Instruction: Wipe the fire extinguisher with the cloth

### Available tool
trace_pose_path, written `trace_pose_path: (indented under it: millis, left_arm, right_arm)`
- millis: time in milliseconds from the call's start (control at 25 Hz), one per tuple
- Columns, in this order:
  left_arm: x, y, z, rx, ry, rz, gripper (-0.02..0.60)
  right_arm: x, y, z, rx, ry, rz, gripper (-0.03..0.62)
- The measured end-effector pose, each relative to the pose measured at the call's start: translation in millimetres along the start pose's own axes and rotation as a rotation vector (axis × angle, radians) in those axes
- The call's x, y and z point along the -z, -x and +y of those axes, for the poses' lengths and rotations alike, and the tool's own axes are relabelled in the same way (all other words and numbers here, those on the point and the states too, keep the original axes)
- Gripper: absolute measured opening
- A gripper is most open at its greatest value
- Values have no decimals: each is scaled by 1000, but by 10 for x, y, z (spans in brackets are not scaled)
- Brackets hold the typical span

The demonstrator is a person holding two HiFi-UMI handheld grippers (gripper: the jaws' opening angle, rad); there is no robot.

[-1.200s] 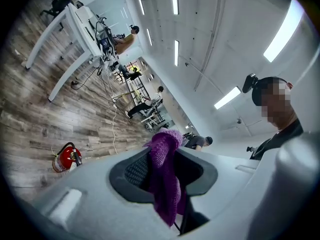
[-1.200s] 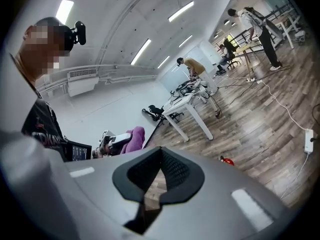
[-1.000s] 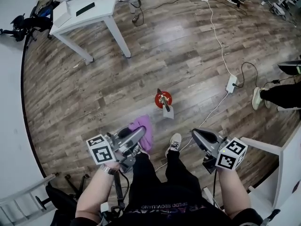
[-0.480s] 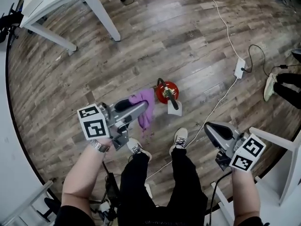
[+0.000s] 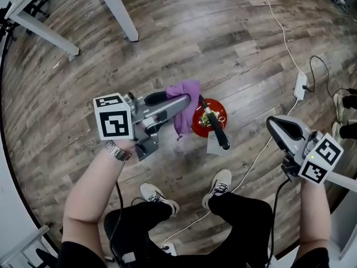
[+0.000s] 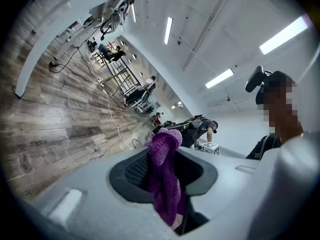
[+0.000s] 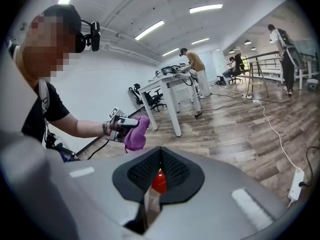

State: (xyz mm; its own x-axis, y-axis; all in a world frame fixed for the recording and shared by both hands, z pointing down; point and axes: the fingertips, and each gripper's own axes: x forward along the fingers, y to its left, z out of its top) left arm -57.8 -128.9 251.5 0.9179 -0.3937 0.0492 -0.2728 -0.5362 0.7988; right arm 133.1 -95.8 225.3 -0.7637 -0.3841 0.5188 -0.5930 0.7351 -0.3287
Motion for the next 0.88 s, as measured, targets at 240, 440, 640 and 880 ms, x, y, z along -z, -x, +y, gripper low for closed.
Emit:
trace_pose_path:
  millis: [240,440,640,880]
  left_arm:
    - [386,-233,648,31,-39,34,109]
    - [640,-267,1038,33,-13,5,109]
    - [1001,-180,1547,-75,-10,-21,107]
    - [1800,-98,2388,-254,96,-74,107]
  right_arm:
    - [380,-440,-370,-3,98,-21,5]
    - [567,-678,-562,-9,127,-71,5]
    - [680,-879,-716,-13,138,-119,5]
    - [931,-993,-826,-19,116,-130,5]
